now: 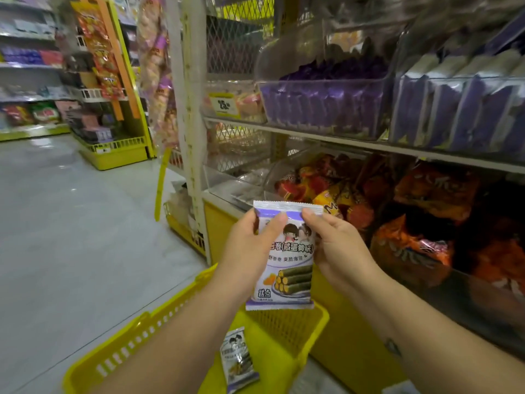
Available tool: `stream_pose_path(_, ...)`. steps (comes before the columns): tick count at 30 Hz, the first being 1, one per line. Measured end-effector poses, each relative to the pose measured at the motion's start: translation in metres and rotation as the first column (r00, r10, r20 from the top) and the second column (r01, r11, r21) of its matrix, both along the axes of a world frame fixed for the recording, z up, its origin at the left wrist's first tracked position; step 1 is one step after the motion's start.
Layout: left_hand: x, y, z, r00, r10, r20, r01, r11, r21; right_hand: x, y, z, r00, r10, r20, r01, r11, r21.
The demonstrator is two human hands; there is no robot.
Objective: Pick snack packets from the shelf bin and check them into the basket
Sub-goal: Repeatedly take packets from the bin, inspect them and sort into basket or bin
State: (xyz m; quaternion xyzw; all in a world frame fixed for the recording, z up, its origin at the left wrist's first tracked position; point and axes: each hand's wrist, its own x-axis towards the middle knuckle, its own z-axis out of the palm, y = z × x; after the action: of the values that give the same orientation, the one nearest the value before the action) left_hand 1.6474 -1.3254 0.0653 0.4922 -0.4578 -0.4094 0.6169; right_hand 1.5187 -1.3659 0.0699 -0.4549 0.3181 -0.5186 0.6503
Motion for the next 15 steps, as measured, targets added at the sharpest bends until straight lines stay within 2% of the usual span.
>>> stream_pose_path(5, -0.004, -0.017, -0.001, 0.961, -0.023, -0.275, 0.043, 0.997, 0.069, -0.002, -0.006, -0.001, 0.999, 0.010, 0.047, -0.011, 1.000, 0.004)
stream_pose_path(8, -0.002, -0.024, 0.002, 0.948, -0.071, -0.310, 0.085, 0.996, 0.032, -0.008, -0.013, -0.001, 0.998, 0.037, 0.051, -0.039, 0.999, 0.035)
stream_pose_path(12, 0.000, -0.029, 0.005, 0.920, -0.115, -0.375, 0.122, 0.993, -0.007, -0.021, -0.025, -0.003, 0.991, 0.083, -0.101, -0.080, 0.996, 0.035)
stream_pose_path(15, 0.006, -0.031, 0.012, 0.888, -0.097, -0.449, 0.106, 0.994, -0.005, -0.034, -0.028, -0.002, 0.906, 0.291, -0.309, -0.302, 0.953, 0.011)
